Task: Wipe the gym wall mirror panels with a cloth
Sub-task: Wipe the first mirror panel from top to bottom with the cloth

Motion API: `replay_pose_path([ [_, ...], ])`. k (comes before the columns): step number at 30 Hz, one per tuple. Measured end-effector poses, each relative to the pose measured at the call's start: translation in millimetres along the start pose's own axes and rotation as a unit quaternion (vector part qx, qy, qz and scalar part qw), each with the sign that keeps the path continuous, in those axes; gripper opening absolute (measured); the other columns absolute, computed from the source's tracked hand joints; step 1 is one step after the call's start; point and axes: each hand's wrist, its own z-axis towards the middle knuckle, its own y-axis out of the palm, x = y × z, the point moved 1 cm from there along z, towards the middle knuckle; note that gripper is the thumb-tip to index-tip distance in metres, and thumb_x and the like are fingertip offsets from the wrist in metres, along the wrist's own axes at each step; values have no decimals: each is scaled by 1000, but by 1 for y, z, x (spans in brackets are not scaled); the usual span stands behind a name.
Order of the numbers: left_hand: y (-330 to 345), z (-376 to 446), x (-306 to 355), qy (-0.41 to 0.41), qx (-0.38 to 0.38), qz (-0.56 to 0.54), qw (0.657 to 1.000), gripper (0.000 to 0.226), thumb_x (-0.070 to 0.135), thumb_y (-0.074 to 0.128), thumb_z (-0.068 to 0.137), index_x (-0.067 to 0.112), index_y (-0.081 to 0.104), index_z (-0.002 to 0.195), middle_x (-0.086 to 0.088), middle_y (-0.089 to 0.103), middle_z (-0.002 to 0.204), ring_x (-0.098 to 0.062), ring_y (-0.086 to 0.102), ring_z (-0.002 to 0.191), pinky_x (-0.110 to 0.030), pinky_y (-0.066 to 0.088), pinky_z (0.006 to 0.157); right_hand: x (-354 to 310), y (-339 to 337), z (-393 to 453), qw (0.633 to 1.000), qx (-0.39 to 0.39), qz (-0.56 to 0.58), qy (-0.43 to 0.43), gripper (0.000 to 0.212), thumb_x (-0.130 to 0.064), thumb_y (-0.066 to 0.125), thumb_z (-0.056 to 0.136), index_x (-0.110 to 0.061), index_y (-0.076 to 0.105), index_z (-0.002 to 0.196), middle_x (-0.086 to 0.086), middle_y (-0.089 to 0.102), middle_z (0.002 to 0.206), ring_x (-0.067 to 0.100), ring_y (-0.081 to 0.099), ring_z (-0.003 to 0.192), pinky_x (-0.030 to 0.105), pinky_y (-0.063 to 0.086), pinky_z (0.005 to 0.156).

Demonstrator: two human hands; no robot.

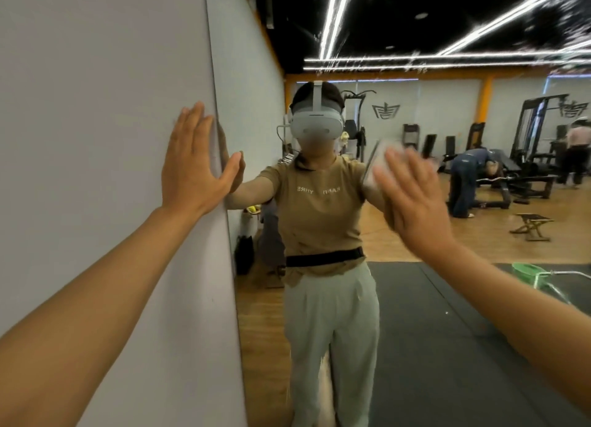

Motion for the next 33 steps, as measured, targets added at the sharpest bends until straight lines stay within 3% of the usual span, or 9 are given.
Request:
replay_pose_path([
  [3, -1, -2, 6, -12, 5, -2, 1000, 73, 50, 50, 98, 8, 29, 153, -6, 16, 165, -22, 7, 153, -36, 12, 124, -14, 12, -83, 977, -114, -23, -178, 66, 3, 47, 88, -16, 34, 151, 10, 29, 158, 36, 21, 148, 50, 7, 123],
  [5, -3, -2, 10, -22, 6, -4, 1000, 72, 50, 52, 98, 8, 29, 152, -6, 17, 165, -22, 8, 153, -34, 12, 123, -14, 14, -133, 925, -192, -80, -318, 67, -9, 40, 88, -19, 29, 154, 6, 24, 162, 30, 21, 148, 47, 3, 123],
  [7, -4, -3, 15, -33, 5, -1, 999, 72, 50, 52, 98, 8, 30, 152, -6, 18, 164, -22, 9, 153, -35, 14, 122, -8, 11, -153, 893, -238, -110, -365, 71, -10, 37, 86, -21, 26, 156, 1, 16, 165, 25, 15, 150, 44, -2, 124],
  [10, -6, -2, 20, -48, 1, 2, 999, 73, 50, 53, 97, 8, 30, 152, -6, 18, 164, -22, 10, 152, -39, 19, 122, 5, 7, -124, 920, -216, -78, -318, 73, -4, 36, 85, -21, 27, 156, 3, 20, 164, 25, 17, 151, 44, 4, 124],
  [14, -6, -3, 26, -68, -6, 8, 998, 76, 51, 53, 96, 8, 28, 153, -6, 17, 165, -22, 9, 152, -42, 22, 122, 44, -17, -28, 993, -89, -25, -77, 71, 7, 53, 87, -14, 35, 152, 12, 27, 161, 34, 19, 150, 54, 16, 121],
  [18, -7, -4, 31, -83, -14, 7, 996, 77, 51, 53, 96, 8, 25, 154, -6, 15, 165, -22, 9, 153, -43, 22, 122, 69, -41, 23, 997, 24, 2, 71, 48, -19, 40, 101, -11, 36, 149, 18, 31, 157, 39, 18, 147, 48, 7, 123],
  [22, -8, -4, 33, -89, -17, 9, 996, 77, 49, 55, 95, 8, 26, 154, -6, 16, 165, -22, 10, 152, -43, 22, 121, 55, -25, -40, 999, 3, 3, 38, 54, -7, 47, 96, -11, 37, 149, 16, 28, 159, 37, 16, 149, 50, 5, 123],
  [28, -8, -2, 37, -102, -15, 14, 995, 75, 47, 57, 95, 9, 27, 153, -5, 17, 165, -22, 11, 152, -45, 25, 119, 37, -14, -213, 964, -198, -86, -153, 81, -12, 42, 82, -23, 17, 158, -1, 16, 165, 24, 11, 152, 42, 5, 124],
  [33, -8, -2, 42, -109, -18, 16, 994, 74, 47, 57, 95, 9, 28, 152, -6, 17, 164, -24, 12, 152, -46, 27, 118, 60, -25, -148, 986, -149, -26, -69, 72, -8, 41, 86, -19, 25, 155, 1, 14, 165, 25, 11, 152, 41, 3, 124],
])
